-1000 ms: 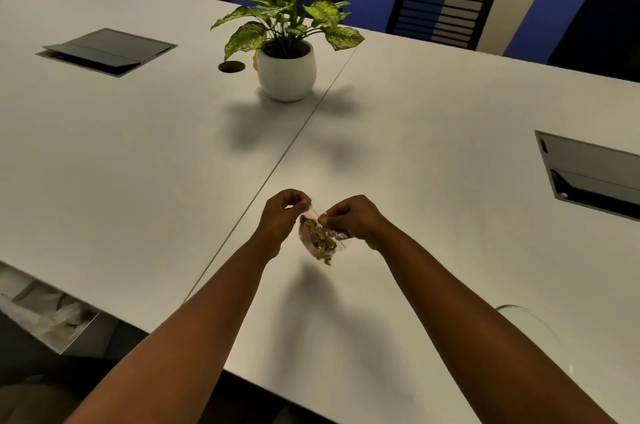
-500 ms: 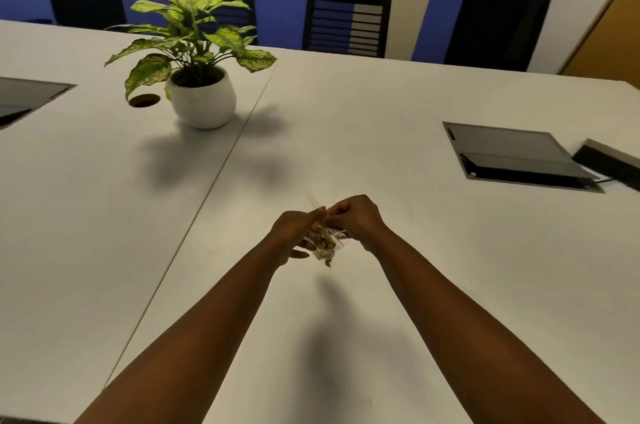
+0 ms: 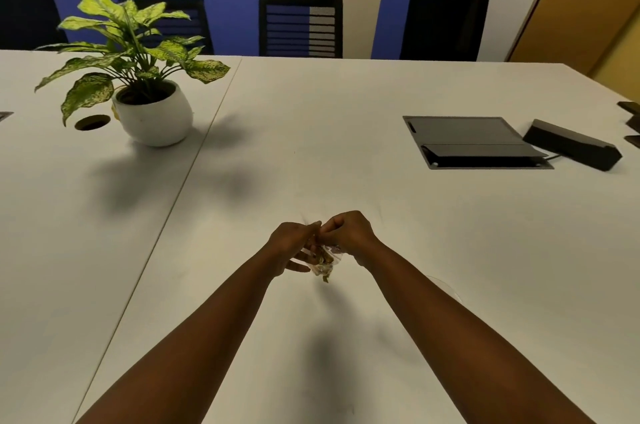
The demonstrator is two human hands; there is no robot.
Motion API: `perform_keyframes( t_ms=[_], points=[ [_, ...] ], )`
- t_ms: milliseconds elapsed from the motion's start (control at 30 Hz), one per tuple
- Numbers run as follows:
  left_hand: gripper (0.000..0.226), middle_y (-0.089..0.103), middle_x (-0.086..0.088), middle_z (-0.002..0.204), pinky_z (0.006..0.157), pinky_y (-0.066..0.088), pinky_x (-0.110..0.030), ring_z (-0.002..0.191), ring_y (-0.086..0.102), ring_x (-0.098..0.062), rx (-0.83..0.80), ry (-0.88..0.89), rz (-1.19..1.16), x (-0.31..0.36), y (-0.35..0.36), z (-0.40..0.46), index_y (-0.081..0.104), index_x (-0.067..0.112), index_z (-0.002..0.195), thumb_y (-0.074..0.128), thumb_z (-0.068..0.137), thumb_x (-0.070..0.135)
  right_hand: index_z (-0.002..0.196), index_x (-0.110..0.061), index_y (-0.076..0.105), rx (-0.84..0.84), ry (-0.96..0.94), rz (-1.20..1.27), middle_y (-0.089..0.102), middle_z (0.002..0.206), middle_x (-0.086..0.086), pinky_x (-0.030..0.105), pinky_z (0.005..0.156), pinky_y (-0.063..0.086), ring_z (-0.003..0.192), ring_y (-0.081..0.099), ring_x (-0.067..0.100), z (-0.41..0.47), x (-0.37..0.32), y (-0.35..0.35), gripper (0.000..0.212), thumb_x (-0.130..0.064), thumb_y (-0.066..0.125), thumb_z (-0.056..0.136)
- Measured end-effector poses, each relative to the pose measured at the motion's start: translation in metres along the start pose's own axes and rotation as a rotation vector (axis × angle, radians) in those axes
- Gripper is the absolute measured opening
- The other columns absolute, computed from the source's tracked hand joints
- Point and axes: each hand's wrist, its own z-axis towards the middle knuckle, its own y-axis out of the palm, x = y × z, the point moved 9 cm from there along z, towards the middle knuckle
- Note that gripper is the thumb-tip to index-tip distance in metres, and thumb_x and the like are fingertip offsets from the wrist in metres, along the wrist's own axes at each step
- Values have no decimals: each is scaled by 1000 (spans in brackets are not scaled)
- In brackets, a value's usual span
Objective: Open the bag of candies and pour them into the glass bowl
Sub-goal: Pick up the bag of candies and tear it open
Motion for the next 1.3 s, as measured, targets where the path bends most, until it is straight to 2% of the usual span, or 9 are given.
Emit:
perform_keyframes(
  t_ms=[133, 333, 533, 633, 833, 933, 1000, 1100, 1300],
  points=[
    [32, 66, -7, 76, 57, 53, -26, 66, 66, -19, -38, 66, -33, 3, 8, -1, 62, 11, 85, 47, 92, 38, 54, -16, 60, -58, 15, 114, 59, 59, 1, 15, 47, 44, 53, 55, 10, -3, 4, 0, 28, -1, 71, 74],
    [36, 62, -7, 80, 62, 54, -28, 70, 65, -19, -104, 130, -84, 5, 21, -4, 56, 10, 93, 33, 98, 37, 62, -14, 58, -181, 98, 300, 61, 67, 2, 21, 58, 47, 64, 59, 11, -11, 15, 3, 21, -10, 75, 74],
    [36, 52, -5, 67, 64, 53, -26, 62, 59, -17, -69, 195, -126, 4, 25, -1, 53, 14, 72, 37, 97, 36, 60, -17, 56, -169, 162, 358, 66, 51, -7, 21, 55, 44, 48, 63, 1, -13, 22, -1, 24, -18, 72, 78],
    [37, 50, -4, 64, 62, 53, -23, 60, 57, -15, -56, 225, -143, 5, 25, 2, 52, 15, 65, 39, 97, 30, 59, -17, 54, -147, 145, 370, 65, 52, -6, 21, 54, 45, 54, 63, 4, -14, 20, -4, 26, -16, 72, 79],
    [35, 53, -4, 63, 54, 54, -18, 55, 60, -10, -63, 256, -109, 12, 24, 5, 53, 14, 66, 40, 97, 25, 63, -14, 56, -44, 35, 264, 62, 68, 4, 22, 57, 49, 63, 60, 13, -12, 9, -19, 23, -5, 71, 78],
    [33, 57, -5, 68, 55, 53, -18, 62, 59, -14, -54, 265, -33, 15, 25, 8, 55, 13, 69, 39, 98, 21, 84, -4, 68, -1, 17, 186, 67, 80, 12, 26, 62, 55, 69, 64, 19, -12, 5, -25, 6, -3, 70, 78],
    [32, 59, -5, 68, 60, 53, -22, 63, 59, -14, -32, 264, 14, 14, 25, 11, 56, 14, 69, 40, 97, 18, 94, 0, 71, 48, -23, 32, 71, 92, 19, 36, 74, 59, 79, 68, 26, -11, 2, -29, 17, -6, 70, 78],
    [33, 58, -5, 66, 64, 52, -26, 62, 58, -15, 20, 259, 22, 12, 24, 14, 55, 13, 65, 43, 95, 15, 89, -2, 74, 128, -100, -143, 74, 95, 18, 41, 84, 58, 89, 70, 30, -12, -7, -32, 15, -11, 70, 77],
    [29, 58, -4, 62, 59, 52, -23, 54, 58, -9, 108, 290, 72, 17, 23, 16, 55, 10, 64, 45, 92, 11, 76, -1, 72, 245, -152, -229, 75, 81, 18, 33, 72, 57, 77, 71, 29, -12, -11, -36, 15, -14, 65, 76]
  ],
)
